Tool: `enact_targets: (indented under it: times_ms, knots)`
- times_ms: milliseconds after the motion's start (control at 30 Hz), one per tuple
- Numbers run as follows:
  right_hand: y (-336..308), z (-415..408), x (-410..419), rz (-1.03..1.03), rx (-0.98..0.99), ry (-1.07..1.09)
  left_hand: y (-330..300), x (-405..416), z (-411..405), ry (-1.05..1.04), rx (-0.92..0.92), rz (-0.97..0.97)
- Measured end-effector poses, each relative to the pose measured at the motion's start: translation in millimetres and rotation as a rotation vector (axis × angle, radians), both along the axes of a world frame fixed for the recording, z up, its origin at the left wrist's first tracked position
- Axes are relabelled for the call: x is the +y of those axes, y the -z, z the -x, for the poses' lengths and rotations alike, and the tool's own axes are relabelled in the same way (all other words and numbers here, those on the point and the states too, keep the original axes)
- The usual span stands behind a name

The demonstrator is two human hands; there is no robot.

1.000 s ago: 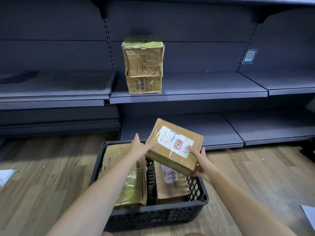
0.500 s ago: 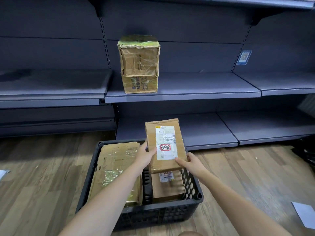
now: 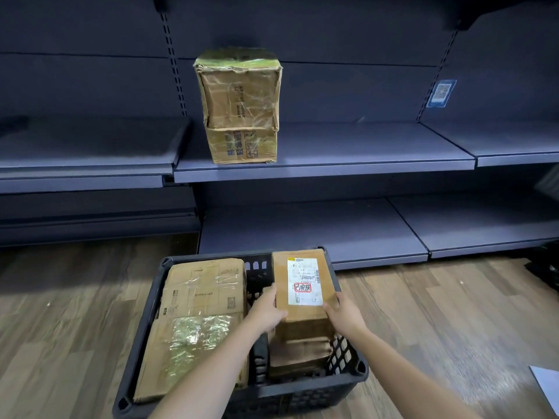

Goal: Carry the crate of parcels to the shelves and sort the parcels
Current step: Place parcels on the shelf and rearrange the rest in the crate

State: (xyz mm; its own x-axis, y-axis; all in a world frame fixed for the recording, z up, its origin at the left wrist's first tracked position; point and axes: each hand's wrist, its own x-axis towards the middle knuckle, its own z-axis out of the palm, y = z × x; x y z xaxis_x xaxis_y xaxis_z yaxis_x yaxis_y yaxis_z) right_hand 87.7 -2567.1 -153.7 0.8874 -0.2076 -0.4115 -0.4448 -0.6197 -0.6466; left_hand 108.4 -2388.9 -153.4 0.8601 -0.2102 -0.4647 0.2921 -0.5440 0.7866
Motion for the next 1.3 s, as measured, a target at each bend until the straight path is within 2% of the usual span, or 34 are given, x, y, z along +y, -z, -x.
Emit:
enact_targets:
  times_ms: [200, 467, 533, 633, 700, 800, 967, 1100, 1300]
  knots:
    - [37.8, -19.6, 4.9, 0.068, 0.039, -0.032, 48.7, 1.7, -12.1, -0.014, 0.007, -0.052]
    - [74.5, -21.2, 13.5, 0.197, 0.012, -0.201, 88.9, -8.5, -24.1, -0.009, 0.045, -0.054]
    - [84.8, -15.9, 13.6, 0.297, 0.019, -0.295, 96.2, -9.1, -23.8, -0.020, 0.035, -0.060]
    - [90.5, -15.8, 10.3, 0.568, -0.062, -0.487, 101.7, -11.5, -20.6, 0.001, 0.015, -0.079]
    - [89.4, -18.5, 9.1, 0.658, -0.064, -0.589, 102.7, -11.9, -21.1, 0.029, 0.001, -0.102]
    - [88.0, -21.8, 8.9, 0.693, -0.037, -0.642, 99.5, -12.0, -22.7, 0.073, -0.015, -0.143]
    - [85.2, -22.4, 10.7, 0.730, -0.013, -0.672, 92.0, -14.9, -20.0, 0.169, -0.128, -0.323]
    - [71.9, -24.7, 14.3, 0.661, 0.029, -0.641, 75.1, -10.2, -14.3, 0.225, -0.148, -0.435]
    - [37.2, -22.1, 42.2, 0.613, 0.002, -0.626, 33.7, 29.0, -10.2, 0.103, -0.201, -0.441]
